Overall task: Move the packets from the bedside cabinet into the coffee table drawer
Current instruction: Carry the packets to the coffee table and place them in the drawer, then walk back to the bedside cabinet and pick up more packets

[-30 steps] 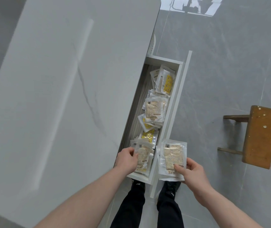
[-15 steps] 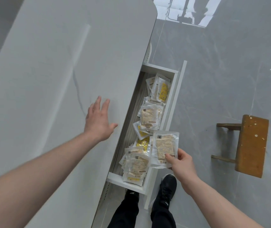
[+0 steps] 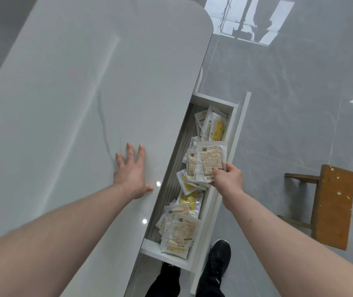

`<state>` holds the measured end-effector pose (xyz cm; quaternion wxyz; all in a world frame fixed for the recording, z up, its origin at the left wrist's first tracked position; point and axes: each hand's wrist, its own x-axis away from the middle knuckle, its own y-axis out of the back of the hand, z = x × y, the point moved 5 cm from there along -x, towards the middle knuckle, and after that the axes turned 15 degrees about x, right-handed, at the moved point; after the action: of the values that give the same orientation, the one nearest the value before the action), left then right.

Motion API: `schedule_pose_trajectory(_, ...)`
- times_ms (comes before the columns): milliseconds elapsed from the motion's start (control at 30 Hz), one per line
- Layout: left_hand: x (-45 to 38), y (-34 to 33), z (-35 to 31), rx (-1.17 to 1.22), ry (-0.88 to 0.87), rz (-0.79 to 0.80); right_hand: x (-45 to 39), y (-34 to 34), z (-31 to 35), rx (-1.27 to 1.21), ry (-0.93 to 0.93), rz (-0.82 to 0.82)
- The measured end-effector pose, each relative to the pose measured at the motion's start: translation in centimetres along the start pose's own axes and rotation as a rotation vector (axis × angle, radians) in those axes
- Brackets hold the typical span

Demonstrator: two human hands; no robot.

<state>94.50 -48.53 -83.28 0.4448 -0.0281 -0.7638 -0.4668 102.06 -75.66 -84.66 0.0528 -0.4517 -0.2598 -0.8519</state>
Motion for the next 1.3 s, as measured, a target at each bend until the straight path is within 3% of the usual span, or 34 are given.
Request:
schedule_pose_trajectory(133, -0.1, -0.1, 0.1, 0.008, -0.003, 0.002, -0.3, -0.5, 0.7, -0.004, 0.002, -0.015)
schedule_pose_trajectory(300, -0.3, -0.2, -0.1, -0.019, -0.007, 0.009, 0.6, -0.5, -0.9, 0.275, -0.045, -0.047)
schedule_pose_trajectory(533, -0.2, 0.0, -0.2, -0.031, -0.006, 0.019, 5.7, -1.7, -6.2, 0.271, -0.136, -0.048)
schedule_pose_trajectory(633, -0.2, 0.0, -0.4, -0.024, -0.009, 0.022, 7.1, -1.8, -8.2, 0.304, -0.191, -0.011)
schedule_pose_trajectory(800, -0.1, 0.3, -0.4, -0.015, 0.0, 0.025, 7.8, -2.3, -9.5, 0.454, -0.126, 0.038)
schedule_pose_trajectory(1067, -0.1, 0.2, -0.3, 0.015, 0.009, 0.029, 9.8, -5.3, -12.6, 0.717, -0.193, 0.223)
schedule_pose_trajectory(1300, 0.5, 0.4, 0.2, 0.039, -0.02, 0.014, 12.8, -6.9, -11.8, 0.659, -0.178, 0.253)
